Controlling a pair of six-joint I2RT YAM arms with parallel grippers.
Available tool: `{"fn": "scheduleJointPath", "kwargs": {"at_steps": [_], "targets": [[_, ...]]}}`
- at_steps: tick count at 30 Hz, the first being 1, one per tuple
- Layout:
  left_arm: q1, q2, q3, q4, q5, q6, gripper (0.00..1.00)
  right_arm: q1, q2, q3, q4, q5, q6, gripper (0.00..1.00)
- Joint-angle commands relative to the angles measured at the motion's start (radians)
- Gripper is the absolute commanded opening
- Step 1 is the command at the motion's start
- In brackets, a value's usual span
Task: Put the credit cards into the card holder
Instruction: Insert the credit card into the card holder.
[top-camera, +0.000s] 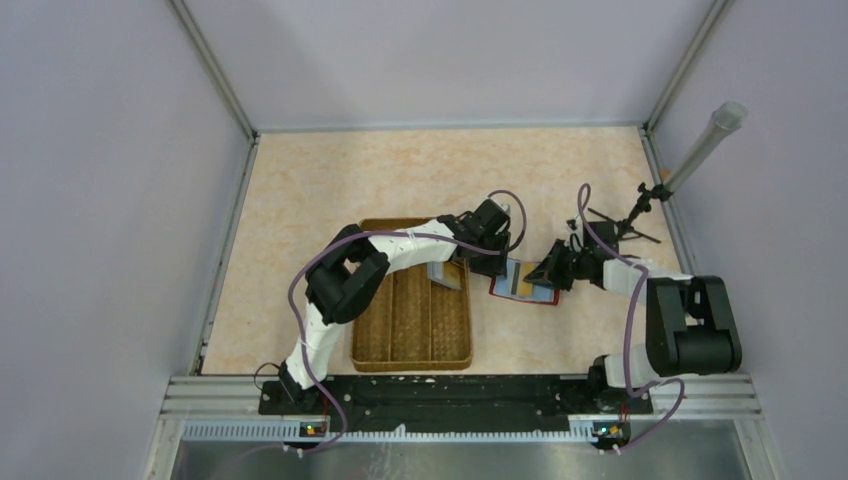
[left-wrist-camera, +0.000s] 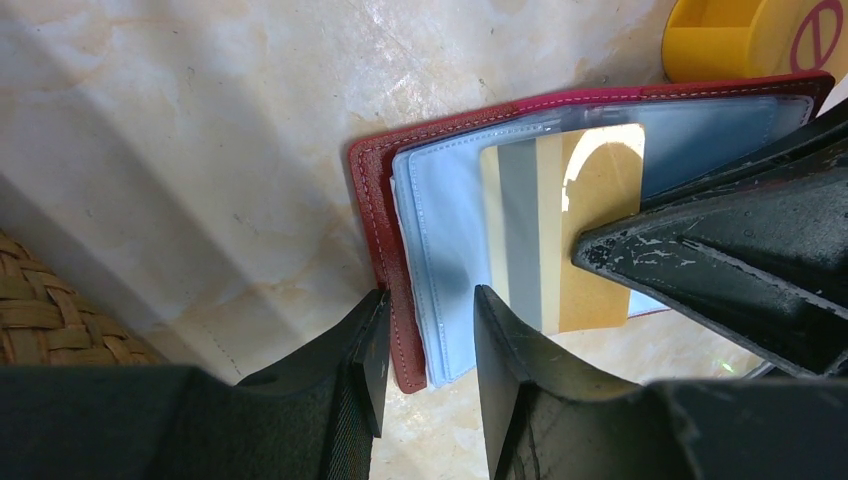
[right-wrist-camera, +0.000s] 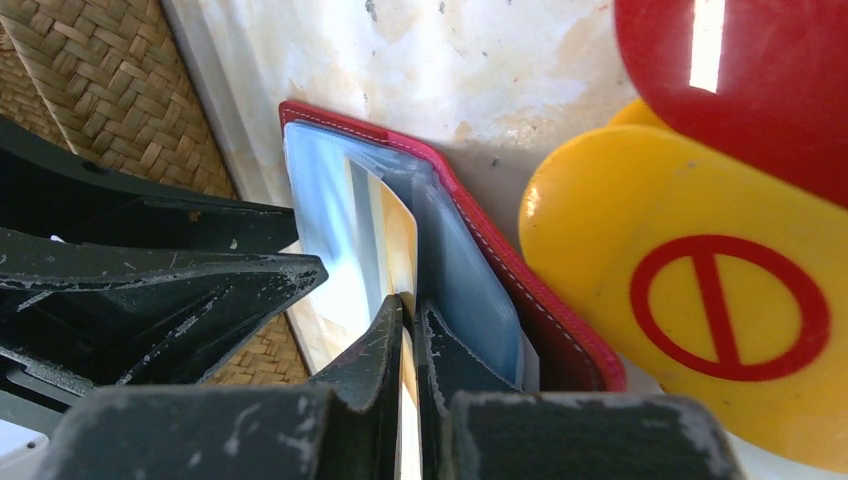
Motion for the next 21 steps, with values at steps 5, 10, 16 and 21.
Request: {"fn": "scheduleJointPath", "kwargs": {"at_steps": [5, 10, 16, 21], "targets": [[-0.015, 0.024, 0.016, -0.014, -0.016, 0.016, 0.40, 0.039, -0.050, 0.019, -0.111, 0.151, -0.049, 0.14], [-0.015, 0.014, 0.013, -0.013, -0.012, 0.013, 0.40, 0.040, -0.105, 0.069, -0.184, 0.161, -0.086, 0.25], [-0.015, -0.013, 0.011, -0.004, -0.013, 0.016, 0.40, 0.041, -0.162, 0.122, -0.264, 0.178, -0.125, 0.34], [-0.015, -0.028, 0.004, 0.023, 0.014, 0.007, 0.41, 0.041, -0.196, 0.131, -0.304, 0.209, -0.138, 0.36]]}}
